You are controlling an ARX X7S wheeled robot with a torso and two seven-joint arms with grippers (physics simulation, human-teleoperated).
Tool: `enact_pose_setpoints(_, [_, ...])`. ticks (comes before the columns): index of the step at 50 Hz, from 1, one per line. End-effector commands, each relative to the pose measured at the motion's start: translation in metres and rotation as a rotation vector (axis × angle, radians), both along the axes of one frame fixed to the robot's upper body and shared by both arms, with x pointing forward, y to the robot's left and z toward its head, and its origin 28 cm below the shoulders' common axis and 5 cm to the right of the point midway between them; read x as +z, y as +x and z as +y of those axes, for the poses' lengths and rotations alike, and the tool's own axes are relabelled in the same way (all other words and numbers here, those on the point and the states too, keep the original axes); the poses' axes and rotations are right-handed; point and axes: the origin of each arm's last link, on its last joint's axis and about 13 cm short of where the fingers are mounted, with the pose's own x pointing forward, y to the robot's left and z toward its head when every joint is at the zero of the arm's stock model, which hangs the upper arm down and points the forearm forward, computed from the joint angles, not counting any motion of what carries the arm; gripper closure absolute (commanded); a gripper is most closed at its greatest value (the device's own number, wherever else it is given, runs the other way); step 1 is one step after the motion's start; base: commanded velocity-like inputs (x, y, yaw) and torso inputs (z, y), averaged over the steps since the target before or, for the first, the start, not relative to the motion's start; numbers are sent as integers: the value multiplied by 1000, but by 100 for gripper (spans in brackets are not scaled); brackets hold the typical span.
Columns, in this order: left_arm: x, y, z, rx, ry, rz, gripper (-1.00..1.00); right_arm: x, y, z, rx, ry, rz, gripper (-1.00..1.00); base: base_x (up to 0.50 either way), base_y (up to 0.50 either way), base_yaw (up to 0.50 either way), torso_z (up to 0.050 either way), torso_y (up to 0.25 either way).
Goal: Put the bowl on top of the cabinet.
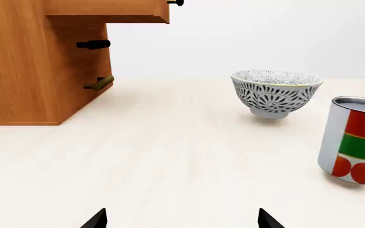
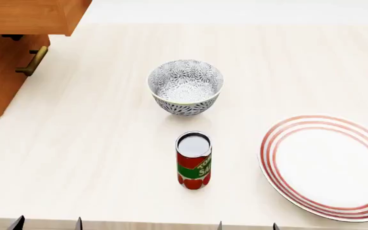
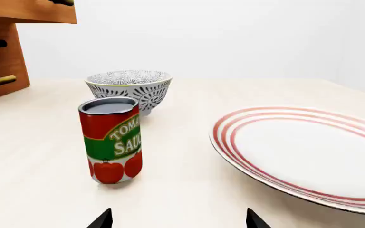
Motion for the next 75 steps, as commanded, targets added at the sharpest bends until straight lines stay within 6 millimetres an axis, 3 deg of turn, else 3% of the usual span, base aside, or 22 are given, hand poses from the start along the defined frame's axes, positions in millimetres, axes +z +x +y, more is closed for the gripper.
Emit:
enact_pose_setpoints(1, [0,0,0,3,2,-4,-100,0,0,0,-3,3,1,-100,0,0,0,0,0])
enact_pose_setpoints(26, [17,-6,6,21,14,-61,-100,4,-8,-4,-76,13,-19,-100,0,0,0,0,0])
enact_pose_setpoints(30, [50,-8,6,20,41,-143,-100,32,-8,-5,-83,-24,-106,-100,0,0,0,0,0])
enact_pose_setpoints(40, [108,-27,2,5,69,-316,-100,89,-21,-3,-71,-59,-263,-100,0,0,0,0,0])
enact_pose_setpoints(50, [156,-47,3,11,56,-472,-100,128,-34,-2,-103,-45,-363,-100,0,0,0,0,0])
enact_pose_setpoints(66, [168,-52,6,18,59,-486,-100,136,-37,-5,-127,-114,-397,-100,7,0,0,0,0])
enact_pose_setpoints(75, [170,-52,6,19,56,-495,-100,135,-37,-6,-133,-134,-397,-100,451,0,0,0,0])
